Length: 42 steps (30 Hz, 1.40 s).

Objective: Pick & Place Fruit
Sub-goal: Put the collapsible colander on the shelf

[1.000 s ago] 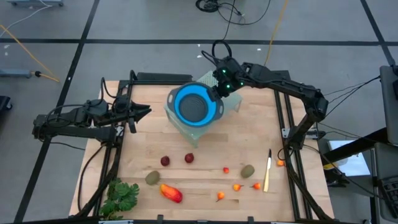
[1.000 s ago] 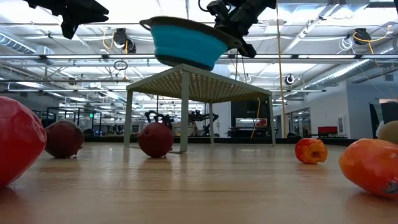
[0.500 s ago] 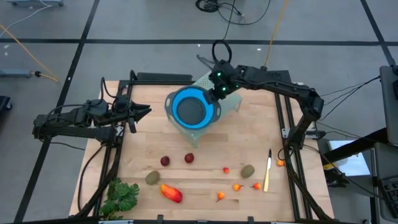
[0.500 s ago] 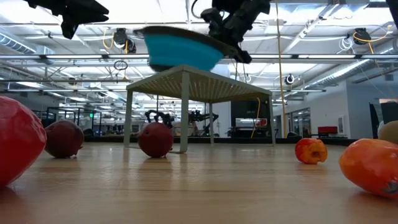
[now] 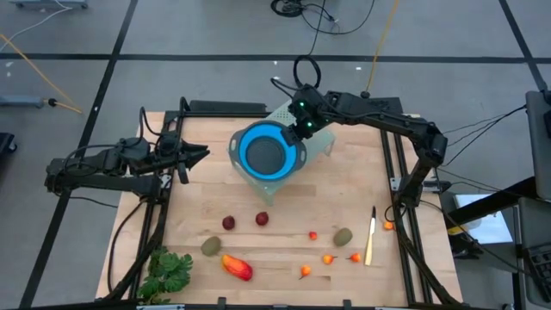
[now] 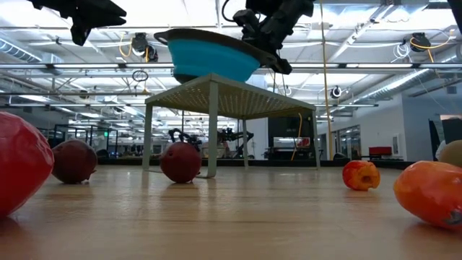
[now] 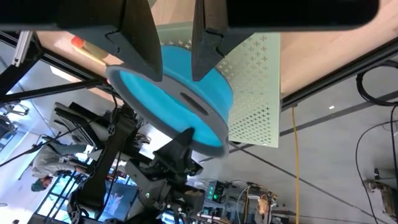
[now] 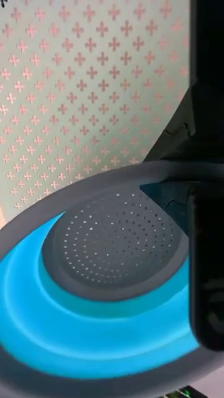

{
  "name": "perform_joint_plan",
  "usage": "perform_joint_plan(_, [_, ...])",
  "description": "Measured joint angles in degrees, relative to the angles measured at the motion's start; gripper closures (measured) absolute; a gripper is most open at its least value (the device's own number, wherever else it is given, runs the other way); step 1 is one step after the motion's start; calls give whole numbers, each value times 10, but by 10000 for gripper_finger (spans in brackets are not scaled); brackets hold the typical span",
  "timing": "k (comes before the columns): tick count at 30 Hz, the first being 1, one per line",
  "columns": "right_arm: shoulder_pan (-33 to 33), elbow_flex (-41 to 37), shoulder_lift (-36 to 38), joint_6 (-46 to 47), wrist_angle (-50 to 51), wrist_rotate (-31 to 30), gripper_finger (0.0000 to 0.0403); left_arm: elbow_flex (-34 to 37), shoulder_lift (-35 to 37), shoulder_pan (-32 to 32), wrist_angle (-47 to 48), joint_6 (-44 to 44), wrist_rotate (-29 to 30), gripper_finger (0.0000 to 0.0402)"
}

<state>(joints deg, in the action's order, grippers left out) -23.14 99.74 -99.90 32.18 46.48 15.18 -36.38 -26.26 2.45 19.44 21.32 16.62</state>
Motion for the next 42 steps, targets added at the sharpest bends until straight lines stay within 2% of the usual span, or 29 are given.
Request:
perform_joint_plan(21, [0,0,0,-31,-19,-2,295,0,0,0,0,12,0,314])
perform_joint_plan(30, [0,0,0,-54,-4,-32,287,0,0,0,0,15,0,314])
perform_joint_plan(38, [0,0,0,-61,-3,-34,287,0,0,0,0,15,0,314])
perform_joint_plan(42, [0,0,0,-61,-4,-60,287,0,0,0,0,15,0,314])
